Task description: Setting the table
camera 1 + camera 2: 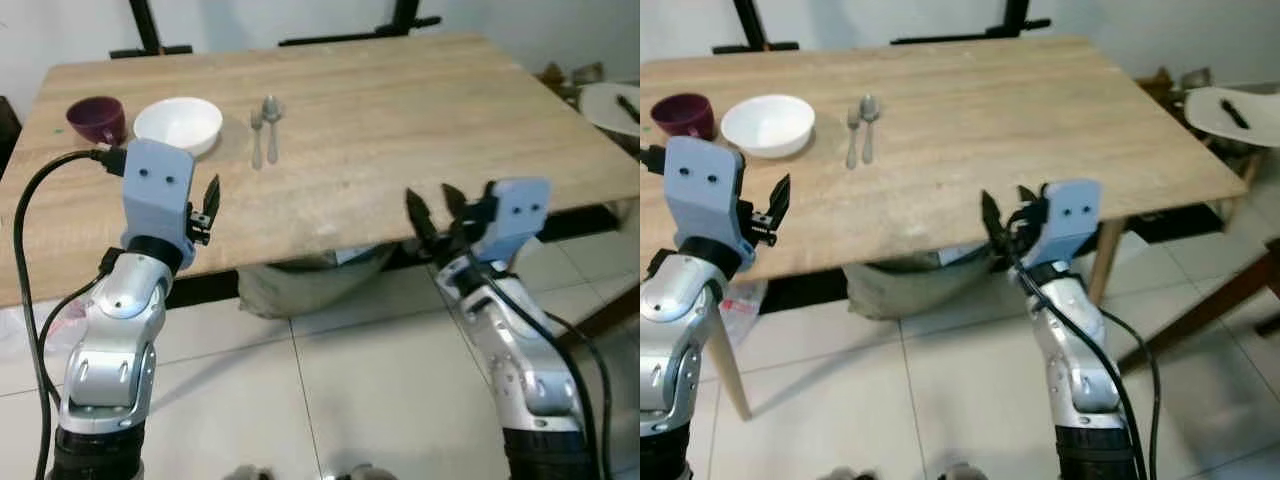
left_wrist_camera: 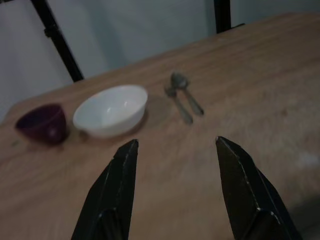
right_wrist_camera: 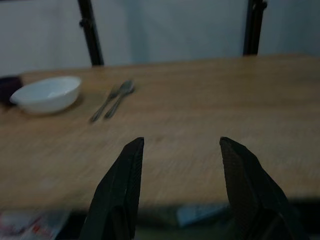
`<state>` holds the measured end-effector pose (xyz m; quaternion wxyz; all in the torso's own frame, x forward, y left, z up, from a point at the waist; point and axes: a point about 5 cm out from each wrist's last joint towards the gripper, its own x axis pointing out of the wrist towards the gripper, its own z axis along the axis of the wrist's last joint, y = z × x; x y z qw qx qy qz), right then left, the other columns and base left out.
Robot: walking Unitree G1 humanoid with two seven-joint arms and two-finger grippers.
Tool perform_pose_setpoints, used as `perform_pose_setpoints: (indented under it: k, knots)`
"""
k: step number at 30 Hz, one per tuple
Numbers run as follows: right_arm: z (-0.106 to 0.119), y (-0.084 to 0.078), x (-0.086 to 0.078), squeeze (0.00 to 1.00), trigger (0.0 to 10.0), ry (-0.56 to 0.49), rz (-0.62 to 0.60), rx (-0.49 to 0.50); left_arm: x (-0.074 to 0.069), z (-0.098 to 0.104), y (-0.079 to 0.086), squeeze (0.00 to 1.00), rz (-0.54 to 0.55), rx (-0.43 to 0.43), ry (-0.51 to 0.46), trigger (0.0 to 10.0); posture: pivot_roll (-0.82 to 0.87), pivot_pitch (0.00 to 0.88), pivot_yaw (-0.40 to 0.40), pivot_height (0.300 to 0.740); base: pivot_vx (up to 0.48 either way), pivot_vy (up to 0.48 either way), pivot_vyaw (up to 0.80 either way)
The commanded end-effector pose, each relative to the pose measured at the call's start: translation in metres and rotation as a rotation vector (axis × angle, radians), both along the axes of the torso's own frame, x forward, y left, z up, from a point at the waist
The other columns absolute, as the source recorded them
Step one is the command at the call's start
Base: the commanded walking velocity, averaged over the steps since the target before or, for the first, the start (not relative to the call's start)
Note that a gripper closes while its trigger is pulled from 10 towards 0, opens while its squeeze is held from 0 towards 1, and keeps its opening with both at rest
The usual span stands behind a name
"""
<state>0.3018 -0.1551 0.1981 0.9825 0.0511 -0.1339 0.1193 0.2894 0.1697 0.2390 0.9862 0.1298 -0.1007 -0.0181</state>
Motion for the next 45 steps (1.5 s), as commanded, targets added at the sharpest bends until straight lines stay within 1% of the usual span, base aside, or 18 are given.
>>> perform_pose_setpoints:
  k: [1,17,20,25,32,45]
  knots:
    - [-0.0016,0.0058,-0.0014,0.00,10.0,0.002,0.017,-0.005,-0.0015,-0.0033,0.0037,0.00,0.007,-0.002,0.014,10.0,-0.05,0.043,0.048,0.740,-0.416,0.000,0.00]
    - [-0.0023,0.0055,-0.0020,0.00,10.0,0.004,0.013,-0.001,-0.0009,-0.0029,0.0034,0.00,0.001,-0.001,0.017,10.0,-0.05,0.045,0.051,0.740,-0.394,0.000,0.00]
    - [-0.0025,0.0056,-0.0021,0.00,10.0,0.004,0.013,-0.002,-0.0006,-0.0036,0.0032,0.00,0.002,-0.006,0.025,10.0,-0.05,0.045,0.051,0.740,0.000,0.000,0.00]
    - [-0.0028,0.0054,-0.0022,0.00,10.0,0.005,0.012,-0.002,-0.0001,-0.0050,0.0007,0.00,-0.017,-0.052,0.049,10.0,-0.05,0.045,0.051,0.740,0.000,0.000,0.00]
    - [-0.0032,0.0054,-0.0018,0.00,10.0,0.010,0.013,0.005,0.0013,-0.0051,0.0022,0.00,-0.005,-0.047,0.057,10.0,-0.05,0.046,0.050,0.740,0.000,0.000,0.00]
    - [-0.0052,0.0033,-0.0015,0.00,10.0,0.025,0.011,0.022,0.0009,-0.0089,-0.0006,0.00,-0.037,-0.044,0.077,10.0,-0.05,0.038,0.052,0.740,0.000,0.000,-0.80]
